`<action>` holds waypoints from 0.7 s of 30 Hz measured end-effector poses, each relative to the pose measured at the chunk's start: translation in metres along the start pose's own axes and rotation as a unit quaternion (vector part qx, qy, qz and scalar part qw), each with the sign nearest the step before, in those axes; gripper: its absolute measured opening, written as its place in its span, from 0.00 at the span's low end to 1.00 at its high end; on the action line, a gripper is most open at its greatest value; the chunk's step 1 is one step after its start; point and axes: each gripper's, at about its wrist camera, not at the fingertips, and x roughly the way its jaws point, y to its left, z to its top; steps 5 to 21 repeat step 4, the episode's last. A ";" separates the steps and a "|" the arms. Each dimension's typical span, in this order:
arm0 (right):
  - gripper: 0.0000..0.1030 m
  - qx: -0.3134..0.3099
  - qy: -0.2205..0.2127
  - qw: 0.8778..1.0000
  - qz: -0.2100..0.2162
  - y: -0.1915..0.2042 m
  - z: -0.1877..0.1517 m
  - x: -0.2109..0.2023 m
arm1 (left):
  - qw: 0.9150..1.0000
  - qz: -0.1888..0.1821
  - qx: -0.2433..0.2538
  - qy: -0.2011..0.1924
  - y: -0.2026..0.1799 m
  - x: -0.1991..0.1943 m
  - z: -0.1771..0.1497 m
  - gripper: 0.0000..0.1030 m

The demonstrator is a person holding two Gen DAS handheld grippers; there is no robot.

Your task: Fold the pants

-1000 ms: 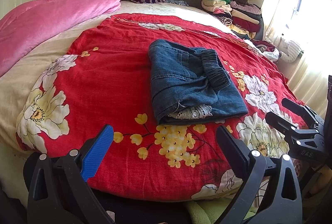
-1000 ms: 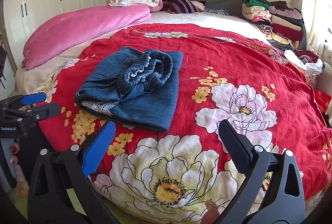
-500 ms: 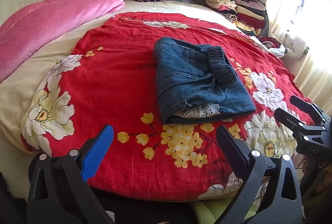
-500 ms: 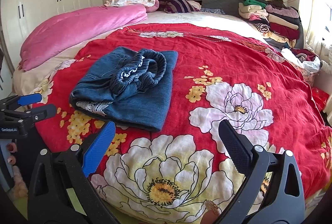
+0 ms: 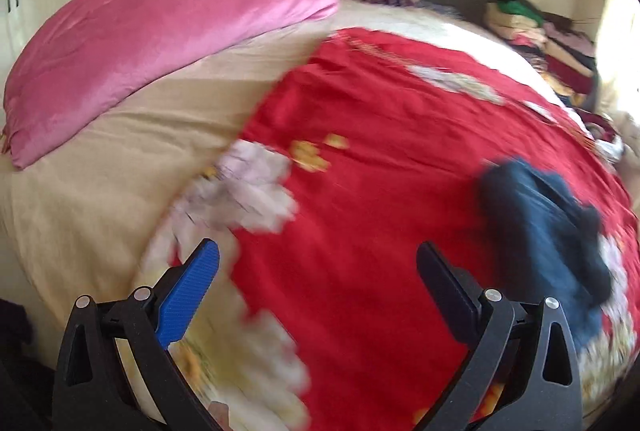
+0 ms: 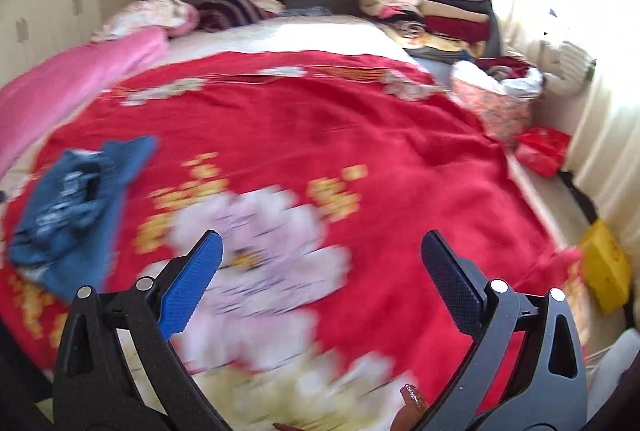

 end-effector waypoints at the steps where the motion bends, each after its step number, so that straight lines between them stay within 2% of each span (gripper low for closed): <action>1: 0.91 0.001 0.005 1.000 -0.009 -0.013 0.007 0.010 | 1.000 0.009 -0.004 0.008 0.008 0.012 0.012 0.96; 4: 0.91 0.014 0.034 0.997 -0.065 -0.069 0.033 0.062 | 0.999 0.038 -0.021 0.020 0.035 0.055 0.054 0.96; 21: 0.91 0.014 0.034 0.997 -0.065 -0.069 0.033 0.062 | 0.999 0.038 -0.021 0.020 0.035 0.055 0.054 0.96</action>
